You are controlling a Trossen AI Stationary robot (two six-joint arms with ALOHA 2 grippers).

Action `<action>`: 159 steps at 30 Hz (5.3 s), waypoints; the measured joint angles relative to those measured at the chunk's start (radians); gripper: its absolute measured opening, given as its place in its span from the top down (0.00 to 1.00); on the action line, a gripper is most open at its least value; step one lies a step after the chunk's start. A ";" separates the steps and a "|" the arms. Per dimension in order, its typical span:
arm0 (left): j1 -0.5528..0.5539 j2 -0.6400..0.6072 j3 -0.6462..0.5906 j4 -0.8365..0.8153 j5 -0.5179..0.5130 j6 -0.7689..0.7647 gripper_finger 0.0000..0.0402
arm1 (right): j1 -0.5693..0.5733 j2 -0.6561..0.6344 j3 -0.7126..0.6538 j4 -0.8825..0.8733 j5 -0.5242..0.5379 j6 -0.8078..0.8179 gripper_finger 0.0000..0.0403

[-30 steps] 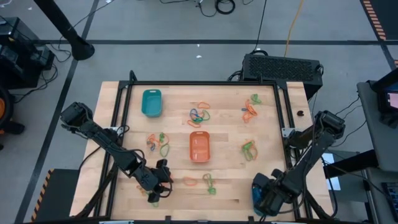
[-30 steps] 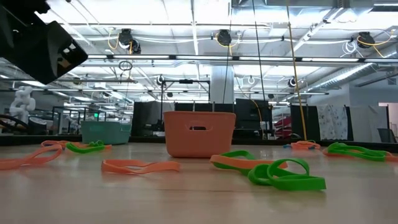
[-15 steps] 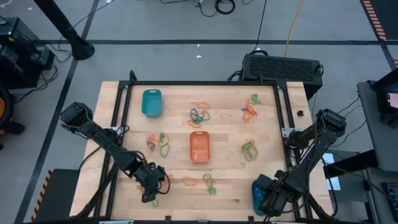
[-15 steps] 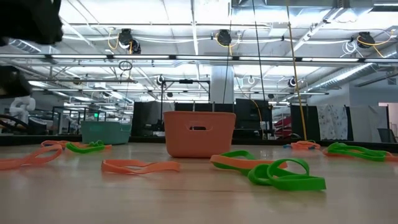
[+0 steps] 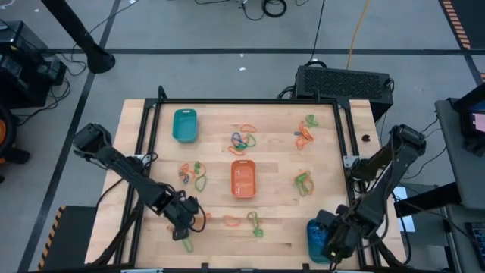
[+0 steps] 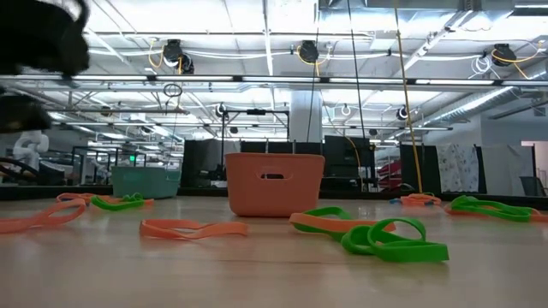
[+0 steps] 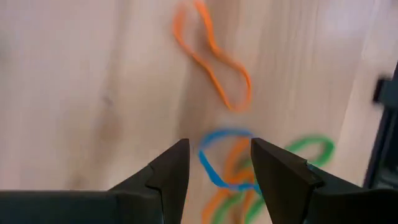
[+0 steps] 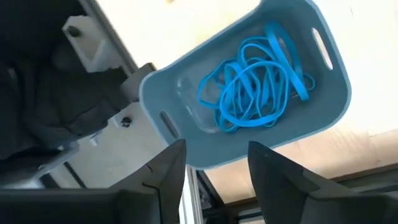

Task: Sort rubber bands into baskets
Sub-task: Put the blue rubber band into the blue bin

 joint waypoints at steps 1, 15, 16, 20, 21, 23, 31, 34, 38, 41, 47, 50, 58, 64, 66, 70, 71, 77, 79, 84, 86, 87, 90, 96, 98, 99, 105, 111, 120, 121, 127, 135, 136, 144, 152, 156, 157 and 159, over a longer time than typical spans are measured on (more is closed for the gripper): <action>0.010 -0.022 0.000 -0.012 -0.025 0.015 0.56 | 0.000 -0.014 0.000 0.000 0.004 -0.007 0.59; 0.333 -0.330 0.000 -0.258 -0.308 0.204 0.56 | -0.002 -0.193 0.000 -0.001 0.612 -0.484 0.59; 0.378 -0.329 0.000 -0.229 -0.306 0.255 0.56 | -0.002 -0.194 0.000 0.000 0.703 -0.547 0.59; 0.587 -0.276 0.000 -0.070 -0.211 0.428 0.56 | -0.024 -0.186 0.000 0.000 1.052 -0.704 0.59; 0.641 -0.255 0.000 -0.034 -0.181 0.462 0.56 | -0.035 -0.180 0.000 -0.001 1.112 -0.710 0.59; 0.750 -0.206 0.000 0.045 -0.121 0.512 0.56 | -0.063 -0.169 0.000 -0.001 1.170 -0.706 0.59; 1.039 0.049 0.062 0.309 0.012 0.618 0.56 | -0.134 -0.092 0.000 0.002 1.174 -0.707 0.59; 1.071 0.155 0.146 0.311 0.011 0.620 0.56 | -0.146 -0.059 0.000 0.002 1.174 -0.709 0.59; 1.076 0.280 0.244 0.304 0.009 0.638 0.56 | -0.153 -0.019 0.000 0.003 1.175 -0.708 0.59; 1.076 0.356 0.295 0.287 -0.018 0.640 0.56 | -0.153 0.010 0.000 0.002 1.174 -0.707 0.59; 1.077 0.450 0.350 0.242 -0.059 0.642 0.56 | -0.153 0.039 0.000 0.002 1.172 -0.707 0.59; 1.077 0.469 0.352 0.240 -0.089 0.639 0.56 | -0.153 0.039 0.000 -0.008 1.152 -0.706 0.59; 1.077 0.489 0.354 0.238 -0.103 0.649 0.60 | -0.153 0.039 0.000 -0.016 1.148 -0.706 0.59; 1.073 0.490 0.354 0.243 -0.118 0.695 0.85 | -0.153 0.039 0.000 -0.016 1.148 -0.706 0.59; 1.065 0.491 0.354 0.249 -0.119 0.716 0.95 | -0.153 0.039 0.000 -0.015 1.148 -0.696 0.59; 1.048 0.484 0.352 0.262 -0.130 0.731 0.98 | -0.151 0.039 0.000 -0.015 1.148 -0.676 0.59; 1.044 0.480 0.352 0.263 -0.134 0.744 0.98 | -0.151 0.039 0.000 -0.016 1.148 -0.673 0.59; 1.023 0.380 0.351 0.271 -0.158 0.777 0.99 | -0.151 0.039 0.000 -0.016 1.147 -0.675 0.59; 1.018 0.340 0.351 0.264 -0.164 0.785 0.99 | -0.152 0.039 0.000 -0.016 1.148 -0.677 0.59; 0.993 0.239 0.351 0.233 -0.172 0.796 0.99 | -0.167 0.039 0.000 -0.010 1.135 -0.680 0.59; 0.979 0.205 0.350 0.197 -0.173 0.802 0.99 | -0.179 0.039 0.000 -0.010 1.107 -0.686 0.59; 0.967 0.191 0.350 0.191 -0.175 0.803 0.99 | -0.189 0.039 0.000 -0.009 1.092 -0.687 0.59; 0.926 0.154 0.351 0.159 -0.174 0.804 0.99 | -0.225 0.035 0.000 -0.006 1.046 -0.727 0.59; 0.804 0.099 0.350 0.163 -0.163 0.797 1.00 | -0.362 0.010 0.000 0.024 0.906 -0.899 0.59; 0.757 0.080 0.350 0.158 -0.155 0.793 1.00 | -0.417 -0.007 0.000 0.080 0.860 -1.007 0.59; 0.735 0.071 0.347 0.172 -0.154 0.790 1.00 | -0.443 -0.018 0.000 0.109 0.831 -1.059 0.59; 0.618 0.031 0.308 0.270 -0.198 0.768 1.00 | -0.618 -0.087 -0.054 0.483 0.563 -1.399 0.59; 0.545 0.035 0.307 0.288 -0.261 0.760 1.00 | -0.721 -0.078 -0.193 0.924 0.331 -1.458 0.59; 0.527 0.036 0.306 0.298 -0.284 0.747 1.00 | -0.756 0.019 -0.240 1.123 0.316 -1.433 0.59; 0.527 0.036 0.306 0.298 -0.284 0.747 1.00 | -0.762 0.035 -0.240 1.138 0.316 -1.425 0.59; 0.527 0.036 0.306 0.300 -0.284 0.747 1.00 | -0.785 0.073 -0.240 1.150 0.323 -1.420 0.59; 0.527 0.036 0.306 0.259 -0.284 0.744 1.00 | -0.791 0.073 -0.240 1.090 0.369 -1.417 0.59; 0.527 0.036 0.306 0.249 -0.288 0.744 1.00 | -0.791 0.073 -0.240 1.060 0.369 -1.407 0.59; 0.527 0.036 0.306 0.200 -0.326 0.741 1.00 | -0.793 0.074 -0.240 0.961 0.236 -1.356 0.59; 0.514 0.036 0.306 0.205 -0.332 0.739 1.00 | -0.798 0.074 -0.240 1.030 0.367 -1.367 0.59; 0.505 0.036 0.306 0.206 -0.332 0.731 1.00 | -0.797 0.074 -0.240 1.081 0.323 -1.393 0.59; 0.503 0.036 0.306 0.206 -0.332 0.723 1.00 | -0.798 0.074 -0.240 1.093 0.309 -1.394 0.59; 0.502 0.036 0.306 0.206 -0.332 0.720 1.00 | -0.799 0.074 -0.240 1.102 0.309 -1.388 0.59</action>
